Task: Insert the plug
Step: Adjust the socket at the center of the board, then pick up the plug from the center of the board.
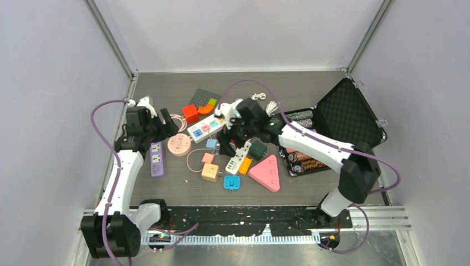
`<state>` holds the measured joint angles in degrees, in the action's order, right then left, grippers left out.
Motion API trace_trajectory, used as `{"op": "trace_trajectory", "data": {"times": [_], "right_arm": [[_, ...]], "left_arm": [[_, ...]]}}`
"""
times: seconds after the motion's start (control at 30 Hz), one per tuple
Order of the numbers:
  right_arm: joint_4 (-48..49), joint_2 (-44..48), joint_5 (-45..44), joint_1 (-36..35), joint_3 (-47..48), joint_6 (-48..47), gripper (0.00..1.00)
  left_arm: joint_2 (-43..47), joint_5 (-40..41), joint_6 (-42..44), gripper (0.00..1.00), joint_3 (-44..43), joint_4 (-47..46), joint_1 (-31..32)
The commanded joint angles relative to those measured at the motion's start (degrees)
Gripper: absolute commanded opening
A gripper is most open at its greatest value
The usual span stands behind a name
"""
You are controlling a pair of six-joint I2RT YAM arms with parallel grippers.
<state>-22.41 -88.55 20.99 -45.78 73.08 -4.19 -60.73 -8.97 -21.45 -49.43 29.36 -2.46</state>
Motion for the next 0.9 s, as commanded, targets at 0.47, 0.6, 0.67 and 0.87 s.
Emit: {"op": "trace_trajectory", "data": {"times": [0.47,0.6,0.67,0.87], "right_arm": [[-7.21,-21.0,0.61,-12.55,12.51,-14.53,0.89],[-7.11,-23.15,1.17,-13.26,12.87,-14.53,0.86],[-6.98,-24.23,0.92,-13.75,12.94,-14.17,0.84],[-4.63,-25.32,-2.21,-14.75,11.93,-12.28,0.71]], "left_arm": [[-1.0,-0.46,-5.13,0.8,-6.77,-1.45,0.17],[-1.87,-0.58,-4.89,0.8,-6.61,-1.75,0.18],[-2.27,0.15,-4.51,0.8,-6.7,-1.19,0.2],[-2.67,1.05,-3.77,0.8,-6.59,-0.19,0.18]]}}
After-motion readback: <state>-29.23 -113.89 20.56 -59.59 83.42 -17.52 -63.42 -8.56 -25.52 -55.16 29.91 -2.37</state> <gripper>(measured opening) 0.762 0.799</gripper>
